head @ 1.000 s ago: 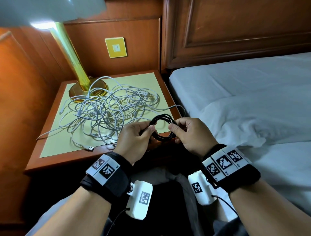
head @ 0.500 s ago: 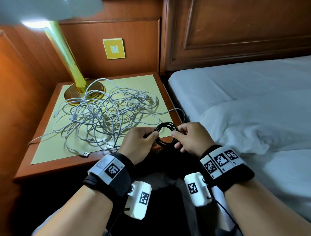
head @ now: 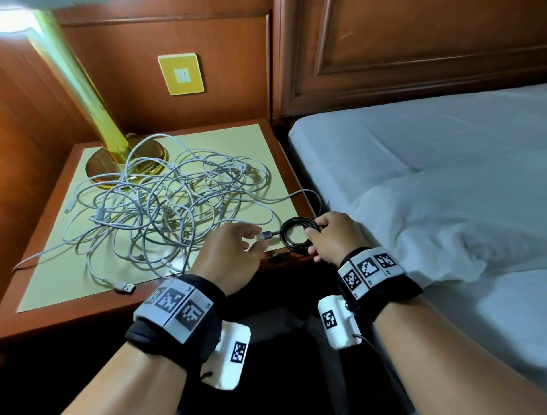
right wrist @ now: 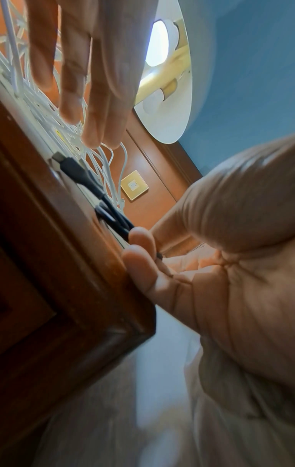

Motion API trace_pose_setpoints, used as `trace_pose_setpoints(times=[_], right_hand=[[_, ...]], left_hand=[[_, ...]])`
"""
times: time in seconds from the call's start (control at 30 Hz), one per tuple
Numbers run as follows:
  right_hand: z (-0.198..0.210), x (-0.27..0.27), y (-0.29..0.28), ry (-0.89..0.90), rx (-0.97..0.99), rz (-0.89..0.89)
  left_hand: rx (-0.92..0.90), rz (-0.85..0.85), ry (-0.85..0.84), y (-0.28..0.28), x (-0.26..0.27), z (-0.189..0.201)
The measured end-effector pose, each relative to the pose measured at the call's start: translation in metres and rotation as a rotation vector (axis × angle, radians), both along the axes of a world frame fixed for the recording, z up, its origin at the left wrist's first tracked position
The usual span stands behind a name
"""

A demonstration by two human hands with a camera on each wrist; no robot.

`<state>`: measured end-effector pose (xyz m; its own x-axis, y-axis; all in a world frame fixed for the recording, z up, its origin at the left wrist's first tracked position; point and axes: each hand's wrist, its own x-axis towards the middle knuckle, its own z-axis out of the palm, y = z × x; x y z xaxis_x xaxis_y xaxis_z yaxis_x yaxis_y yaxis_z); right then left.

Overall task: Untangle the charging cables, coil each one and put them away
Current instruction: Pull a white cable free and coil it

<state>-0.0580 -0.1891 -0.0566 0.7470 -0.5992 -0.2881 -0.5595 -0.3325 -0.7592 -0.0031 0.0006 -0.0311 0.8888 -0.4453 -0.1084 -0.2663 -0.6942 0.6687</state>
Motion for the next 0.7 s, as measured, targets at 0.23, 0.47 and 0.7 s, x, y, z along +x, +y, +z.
trace_pose_setpoints(times=[0.23,0.47,0.7], right_hand=[[0.008,-0.003,-0.001,0.132,-0.191,0.07],[0.03,-0.009,0.0,0.191,-0.442,0.14],[0.078,0.049,-0.014,0.129,-0.453,0.319]], left_hand=[[0.092,-0.047,0.032,0.003,0.001,-0.002],[0.075,-0.013,0.001,0.007,0.016,-0.003],[-0.019,-0.055,-0.044,0.013,0.027,-0.001]])
